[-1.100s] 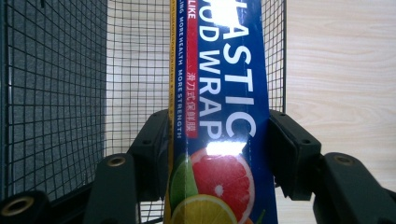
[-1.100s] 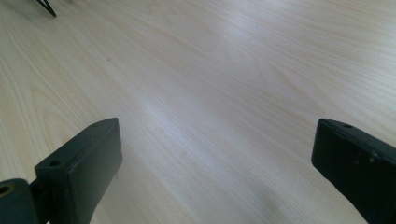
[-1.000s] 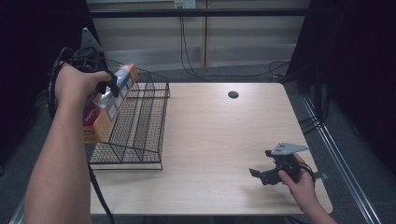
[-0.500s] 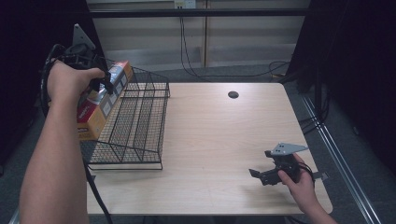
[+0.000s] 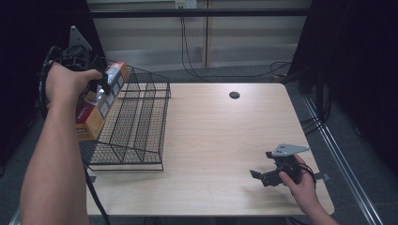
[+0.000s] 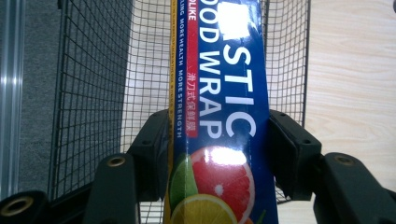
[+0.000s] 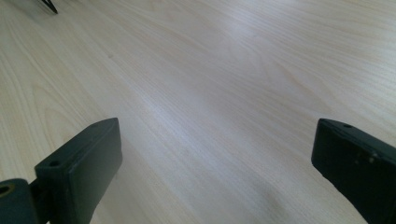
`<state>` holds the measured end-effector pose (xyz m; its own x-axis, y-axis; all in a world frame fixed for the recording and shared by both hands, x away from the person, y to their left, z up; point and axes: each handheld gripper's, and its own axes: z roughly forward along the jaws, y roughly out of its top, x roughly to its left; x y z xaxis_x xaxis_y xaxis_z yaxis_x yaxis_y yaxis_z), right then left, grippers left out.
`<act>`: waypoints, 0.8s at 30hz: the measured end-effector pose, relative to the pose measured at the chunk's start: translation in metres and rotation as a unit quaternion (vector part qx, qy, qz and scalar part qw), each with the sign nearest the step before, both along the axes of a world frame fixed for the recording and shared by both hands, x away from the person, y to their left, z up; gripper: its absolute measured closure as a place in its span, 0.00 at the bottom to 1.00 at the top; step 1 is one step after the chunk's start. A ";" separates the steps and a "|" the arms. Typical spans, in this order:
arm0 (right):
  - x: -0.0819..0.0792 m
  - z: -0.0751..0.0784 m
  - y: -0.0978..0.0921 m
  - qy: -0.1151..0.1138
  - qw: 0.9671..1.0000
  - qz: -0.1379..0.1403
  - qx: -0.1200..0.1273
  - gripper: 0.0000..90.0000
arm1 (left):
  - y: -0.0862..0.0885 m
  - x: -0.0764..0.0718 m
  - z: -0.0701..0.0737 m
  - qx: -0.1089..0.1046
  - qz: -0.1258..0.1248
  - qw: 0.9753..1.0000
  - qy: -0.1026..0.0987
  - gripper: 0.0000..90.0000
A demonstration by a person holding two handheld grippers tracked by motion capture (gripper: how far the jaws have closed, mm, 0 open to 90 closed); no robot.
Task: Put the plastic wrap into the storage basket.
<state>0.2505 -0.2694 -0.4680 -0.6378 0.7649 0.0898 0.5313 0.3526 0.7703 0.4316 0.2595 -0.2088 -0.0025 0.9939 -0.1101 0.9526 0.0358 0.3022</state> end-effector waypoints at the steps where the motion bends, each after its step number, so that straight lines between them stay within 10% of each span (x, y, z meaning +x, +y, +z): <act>1: 0.000 0.000 0.000 0.001 1.000 0.001 0.001 0.02 | 0.002 0.001 -0.001 0.003 -0.006 1.000 0.003 0.50; 24: -0.001 0.000 0.001 0.001 1.000 0.003 -0.001 0.02 | 0.012 0.006 -0.034 0.002 0.012 1.000 0.019 0.50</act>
